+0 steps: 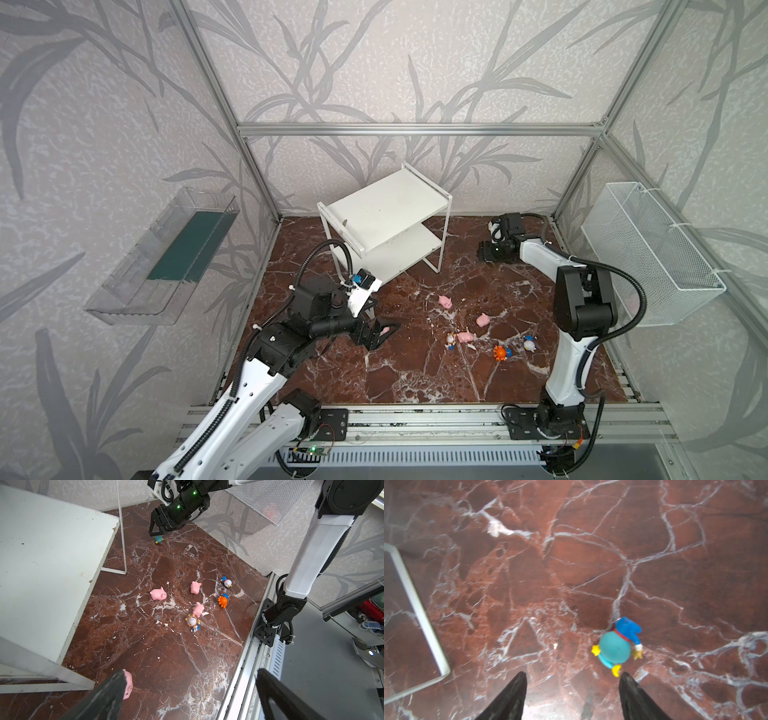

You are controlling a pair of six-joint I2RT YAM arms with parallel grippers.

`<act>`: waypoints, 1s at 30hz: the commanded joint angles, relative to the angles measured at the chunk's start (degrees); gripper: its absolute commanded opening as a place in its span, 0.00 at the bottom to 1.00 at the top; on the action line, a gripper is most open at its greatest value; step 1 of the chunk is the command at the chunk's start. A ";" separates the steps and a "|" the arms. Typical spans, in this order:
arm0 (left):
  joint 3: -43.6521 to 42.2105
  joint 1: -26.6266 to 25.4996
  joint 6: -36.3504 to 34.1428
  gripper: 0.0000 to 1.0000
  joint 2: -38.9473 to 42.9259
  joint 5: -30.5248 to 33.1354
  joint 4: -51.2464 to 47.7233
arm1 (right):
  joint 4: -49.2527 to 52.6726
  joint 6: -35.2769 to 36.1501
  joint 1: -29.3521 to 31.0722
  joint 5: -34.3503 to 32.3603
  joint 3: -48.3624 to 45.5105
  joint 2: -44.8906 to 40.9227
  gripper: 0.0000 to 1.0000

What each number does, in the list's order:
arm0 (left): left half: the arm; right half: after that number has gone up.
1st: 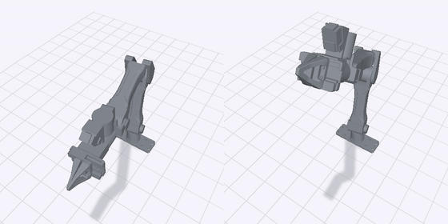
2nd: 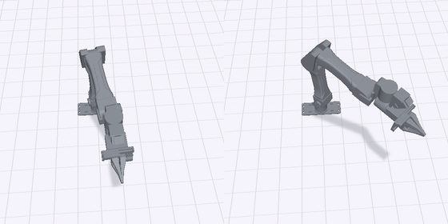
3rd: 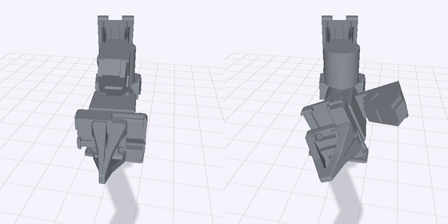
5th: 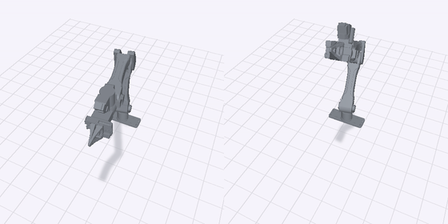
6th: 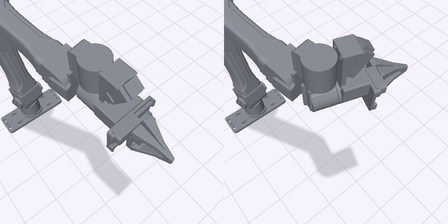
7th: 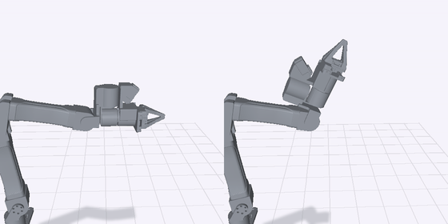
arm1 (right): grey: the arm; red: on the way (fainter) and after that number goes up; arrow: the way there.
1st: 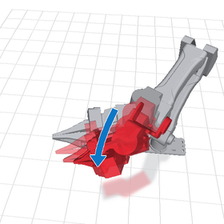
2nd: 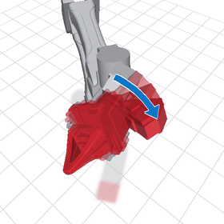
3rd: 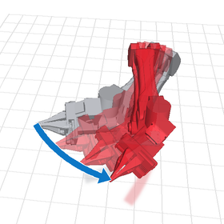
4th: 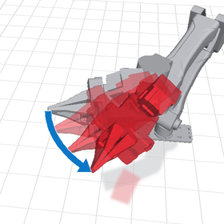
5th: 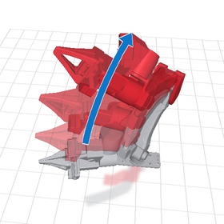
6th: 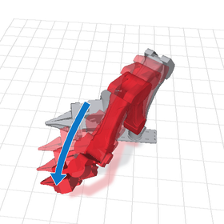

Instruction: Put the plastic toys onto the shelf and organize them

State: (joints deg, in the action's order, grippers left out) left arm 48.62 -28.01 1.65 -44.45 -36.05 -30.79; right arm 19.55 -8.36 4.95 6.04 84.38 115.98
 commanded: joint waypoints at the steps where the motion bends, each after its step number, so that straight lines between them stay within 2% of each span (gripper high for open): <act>1: -0.35 -0.03 -0.86 0.99 0.46 0.06 0.90 | -0.01 -1.86 -2.35 0.22 -0.48 1.73 0.68; 6: -0.36 0.02 -0.95 0.99 0.43 0.18 0.90 | 1.31 -1.71 -3.27 0.65 1.61 3.87 0.68; 15: -0.27 0.07 -1.23 0.99 0.84 0.63 0.64 | 10.49 -0.37 -4.63 9.41 13.37 12.86 0.65; 18: -0.41 0.06 -1.28 0.99 1.48 0.96 0.64 | 12.17 0.18 -4.55 9.26 15.33 14.50 0.59; 23: -0.71 0.06 -1.21 0.99 2.16 1.07 0.81 | 12.97 1.43 -3.93 8.07 14.83 14.43 0.44; 26: -0.73 0.09 -1.13 0.99 2.51 1.04 0.90 | 14.10 3.03 -3.05 7.05 14.06 14.23 0.43; 30: -0.95 0.11 -1.04 0.99 2.76 0.84 1.08 | 14.45 3.66 -2.23 6.21 12.60 13.07 0.47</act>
State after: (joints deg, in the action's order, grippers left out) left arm 48.56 -28.01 1.50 -42.39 -35.38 -30.79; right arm 29.82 -6.07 1.74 13.26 98.80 129.49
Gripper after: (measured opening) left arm 0.994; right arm 0.463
